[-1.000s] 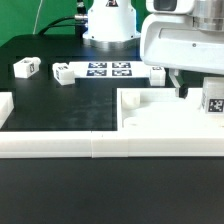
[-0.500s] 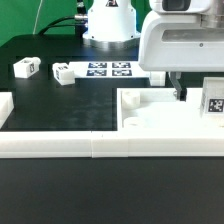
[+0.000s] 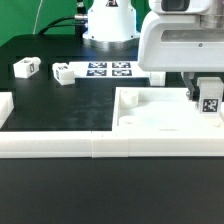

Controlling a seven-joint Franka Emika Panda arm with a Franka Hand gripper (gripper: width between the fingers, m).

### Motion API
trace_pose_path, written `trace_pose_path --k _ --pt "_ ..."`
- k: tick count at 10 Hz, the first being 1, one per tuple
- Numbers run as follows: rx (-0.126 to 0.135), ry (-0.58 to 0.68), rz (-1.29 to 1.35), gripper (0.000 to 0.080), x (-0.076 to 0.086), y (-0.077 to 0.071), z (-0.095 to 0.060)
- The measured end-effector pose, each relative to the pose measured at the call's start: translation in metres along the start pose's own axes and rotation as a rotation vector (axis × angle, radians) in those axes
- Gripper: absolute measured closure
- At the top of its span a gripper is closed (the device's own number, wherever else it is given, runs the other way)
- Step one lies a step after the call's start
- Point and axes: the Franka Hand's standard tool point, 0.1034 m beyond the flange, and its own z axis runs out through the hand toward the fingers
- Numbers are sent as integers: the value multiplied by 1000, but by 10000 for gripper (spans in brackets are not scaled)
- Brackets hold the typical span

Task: Assemble one leg

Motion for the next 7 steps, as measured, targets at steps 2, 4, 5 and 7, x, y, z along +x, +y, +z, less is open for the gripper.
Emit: trace_pose_path --k 2,4,5,7 --pt "2 -1 196 511 -1 -1 0" --pt "-2 1 375 511 -1 -1 1" --pt "-9 1 461 511 -2 2 0" --pt "-31 0 598 505 -3 10 -1"
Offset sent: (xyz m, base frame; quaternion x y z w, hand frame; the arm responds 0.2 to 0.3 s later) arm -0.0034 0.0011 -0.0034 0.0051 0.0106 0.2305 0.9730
